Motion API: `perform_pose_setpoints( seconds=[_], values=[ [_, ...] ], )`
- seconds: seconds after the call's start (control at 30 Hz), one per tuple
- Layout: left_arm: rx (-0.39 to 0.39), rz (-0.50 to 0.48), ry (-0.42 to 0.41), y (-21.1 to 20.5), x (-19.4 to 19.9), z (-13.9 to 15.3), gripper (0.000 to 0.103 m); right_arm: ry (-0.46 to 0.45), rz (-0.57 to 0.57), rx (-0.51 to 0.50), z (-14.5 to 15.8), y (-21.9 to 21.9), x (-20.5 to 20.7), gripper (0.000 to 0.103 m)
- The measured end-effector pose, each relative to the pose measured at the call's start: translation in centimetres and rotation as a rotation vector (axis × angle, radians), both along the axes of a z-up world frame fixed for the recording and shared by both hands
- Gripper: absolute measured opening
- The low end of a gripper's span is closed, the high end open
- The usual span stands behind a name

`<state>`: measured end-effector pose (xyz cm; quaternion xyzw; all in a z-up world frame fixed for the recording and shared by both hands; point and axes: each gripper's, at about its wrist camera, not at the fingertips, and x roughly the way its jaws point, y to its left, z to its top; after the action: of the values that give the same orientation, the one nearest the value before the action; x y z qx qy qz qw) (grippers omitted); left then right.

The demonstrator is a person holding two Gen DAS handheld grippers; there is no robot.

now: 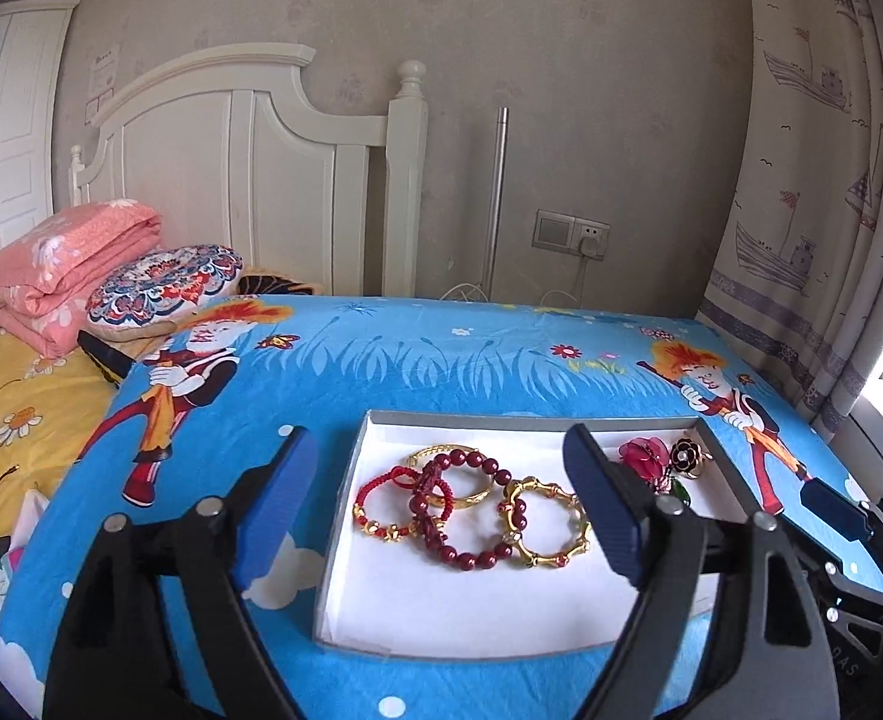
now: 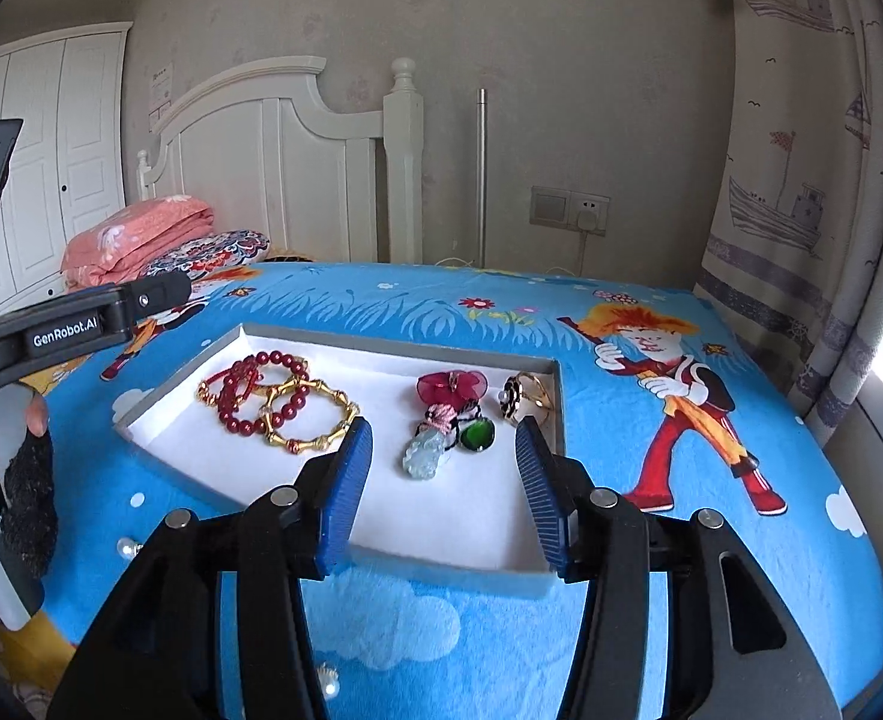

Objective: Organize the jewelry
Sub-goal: 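Lower both items into the tray and open both tools, then move the right tool to the loose pearl and grasp it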

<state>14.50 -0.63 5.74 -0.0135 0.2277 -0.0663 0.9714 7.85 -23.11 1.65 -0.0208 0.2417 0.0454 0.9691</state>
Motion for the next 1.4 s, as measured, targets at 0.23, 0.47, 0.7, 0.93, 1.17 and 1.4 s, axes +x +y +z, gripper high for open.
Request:
perform_pose_setpoints(
  seconds=[0.23,0.47,0.7,0.93,1.17,1.4],
  values=[
    [0.063,0.016,-0.049,0.9,-5.5,-1.1,0.098,0.013,0.022,-0.011,-1.6,0.4,-3.9,0.048],
    [0.043,0.049,-0.003,3.4,-9.4,-4.2,0.098,0.027,0.04,-0.024,-3.5,0.9,-6.8,0.052],
    [0.037,0.051,0.06,4.7,-11.3,-8.4,0.098,0.01,0.048,-0.036,-4.6,1.4,-8.3,0.052],
    [0.058,-0.001,0.043,3.8,-11.9,-9.1,0.098,0.026,0.089,-0.068,-5.5,2.8,-8.1,0.051],
    [0.093,-0.042,0.061,2.3,-11.7,-9.6,0.097,0.049,0.09,-0.039,-6.0,2.6,-7.8,0.051],
    [0.127,-0.089,0.051,0.8,-11.9,-9.9,0.087,0.077,0.091,-0.015,-6.6,2.2,-7.3,0.047]
  ],
)
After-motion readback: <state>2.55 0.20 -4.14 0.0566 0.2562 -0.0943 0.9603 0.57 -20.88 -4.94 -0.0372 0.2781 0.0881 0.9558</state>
